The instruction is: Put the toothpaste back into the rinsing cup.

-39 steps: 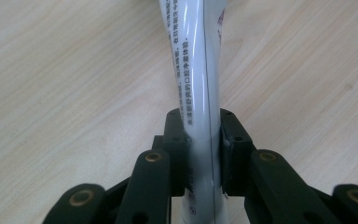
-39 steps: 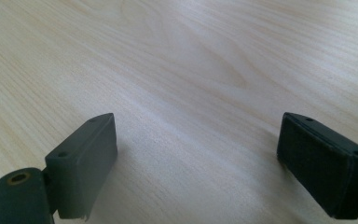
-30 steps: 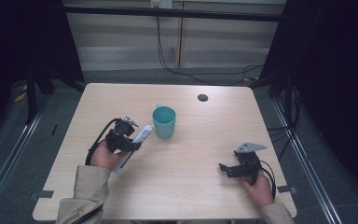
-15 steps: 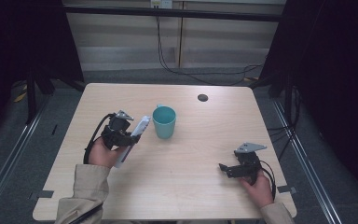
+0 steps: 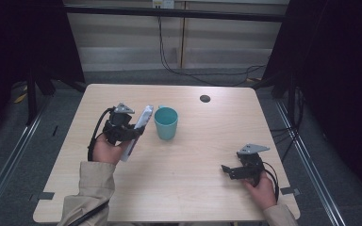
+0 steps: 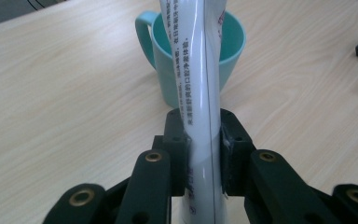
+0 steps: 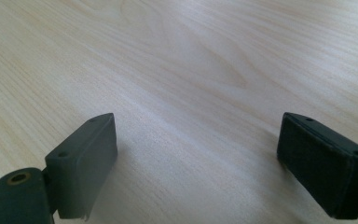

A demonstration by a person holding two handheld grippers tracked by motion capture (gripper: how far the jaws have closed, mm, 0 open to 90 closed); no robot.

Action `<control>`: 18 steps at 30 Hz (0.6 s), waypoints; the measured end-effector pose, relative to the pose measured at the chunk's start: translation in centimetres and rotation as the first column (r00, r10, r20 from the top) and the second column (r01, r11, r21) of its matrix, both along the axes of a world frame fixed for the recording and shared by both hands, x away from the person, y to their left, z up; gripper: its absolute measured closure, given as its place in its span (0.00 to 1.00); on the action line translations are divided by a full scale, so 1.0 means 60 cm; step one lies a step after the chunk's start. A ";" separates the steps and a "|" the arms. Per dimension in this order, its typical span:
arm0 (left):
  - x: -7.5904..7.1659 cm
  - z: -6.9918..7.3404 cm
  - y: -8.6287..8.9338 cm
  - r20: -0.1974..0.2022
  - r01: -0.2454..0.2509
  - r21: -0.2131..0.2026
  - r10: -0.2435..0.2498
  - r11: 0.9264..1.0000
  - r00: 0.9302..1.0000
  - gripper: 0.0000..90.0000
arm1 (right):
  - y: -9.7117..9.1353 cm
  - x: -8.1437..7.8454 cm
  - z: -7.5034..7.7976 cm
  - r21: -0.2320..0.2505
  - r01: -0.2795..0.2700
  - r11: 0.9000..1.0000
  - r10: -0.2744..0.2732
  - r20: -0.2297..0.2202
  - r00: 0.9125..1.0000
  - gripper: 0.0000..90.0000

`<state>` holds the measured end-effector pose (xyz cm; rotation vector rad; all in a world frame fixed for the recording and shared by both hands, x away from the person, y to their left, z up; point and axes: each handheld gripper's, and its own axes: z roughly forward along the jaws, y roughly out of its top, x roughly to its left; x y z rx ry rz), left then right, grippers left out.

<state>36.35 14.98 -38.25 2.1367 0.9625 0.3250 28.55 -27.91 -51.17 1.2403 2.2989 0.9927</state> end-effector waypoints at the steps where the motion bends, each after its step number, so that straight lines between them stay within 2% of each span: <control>1: 0.000 0.000 0.000 0.000 0.000 0.000 0.000 1.000 1.000 0.85 | 0.000 0.000 0.000 0.000 0.000 1.000 0.000 0.000 1.000 0.13; 2: 0.000 0.005 -0.002 0.013 -0.007 -0.018 0.007 1.000 1.000 0.85 | 0.000 0.000 0.000 0.000 0.000 1.000 0.000 0.000 1.000 0.13; 4: 0.001 0.009 -0.003 0.027 -0.008 -0.025 0.009 1.000 1.000 0.85 | 0.000 0.000 0.000 0.000 0.000 1.000 0.000 0.000 1.000 0.13; 12: 0.011 0.021 -0.007 0.043 -0.019 -0.093 0.023 0.995 0.999 0.85 | 0.000 0.000 0.000 0.000 0.000 1.000 0.000 0.000 1.000 0.13; 18: 0.017 0.028 -0.014 0.058 -0.025 -0.109 0.031 0.994 0.998 0.85 | 0.000 0.000 0.000 0.000 0.000 1.000 0.000 0.000 1.000 0.13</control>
